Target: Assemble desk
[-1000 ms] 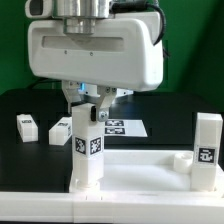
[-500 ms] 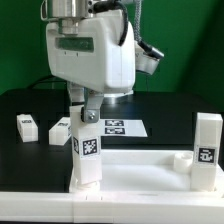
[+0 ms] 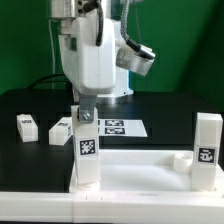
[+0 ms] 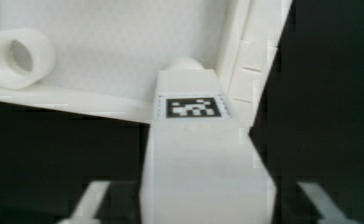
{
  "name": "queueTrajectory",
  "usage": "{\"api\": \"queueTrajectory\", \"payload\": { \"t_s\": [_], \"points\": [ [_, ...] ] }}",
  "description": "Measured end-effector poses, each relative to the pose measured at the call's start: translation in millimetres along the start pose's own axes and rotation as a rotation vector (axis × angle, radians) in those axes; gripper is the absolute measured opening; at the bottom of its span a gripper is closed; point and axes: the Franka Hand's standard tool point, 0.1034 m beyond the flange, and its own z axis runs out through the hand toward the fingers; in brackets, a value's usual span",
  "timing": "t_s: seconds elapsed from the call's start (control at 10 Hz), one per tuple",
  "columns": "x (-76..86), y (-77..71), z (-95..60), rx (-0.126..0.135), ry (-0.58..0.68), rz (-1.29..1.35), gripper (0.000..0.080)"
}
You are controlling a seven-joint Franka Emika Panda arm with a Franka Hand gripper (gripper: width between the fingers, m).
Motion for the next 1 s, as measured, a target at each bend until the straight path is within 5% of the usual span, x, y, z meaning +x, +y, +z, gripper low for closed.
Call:
{"api": "queueTrajectory", "payload": {
  "t_s": [0.1,0.2,1.0],
  "points": [
    [0.0,0.0,0.0,0.000,0.000,-0.034,0.0464],
    [-0.1,0.0,0.0,0.000,0.001,-0.088,0.0605],
    [2.9,-0.5,-0.7,0.002,0.009,-0.963,0.0649]
  ]
}}
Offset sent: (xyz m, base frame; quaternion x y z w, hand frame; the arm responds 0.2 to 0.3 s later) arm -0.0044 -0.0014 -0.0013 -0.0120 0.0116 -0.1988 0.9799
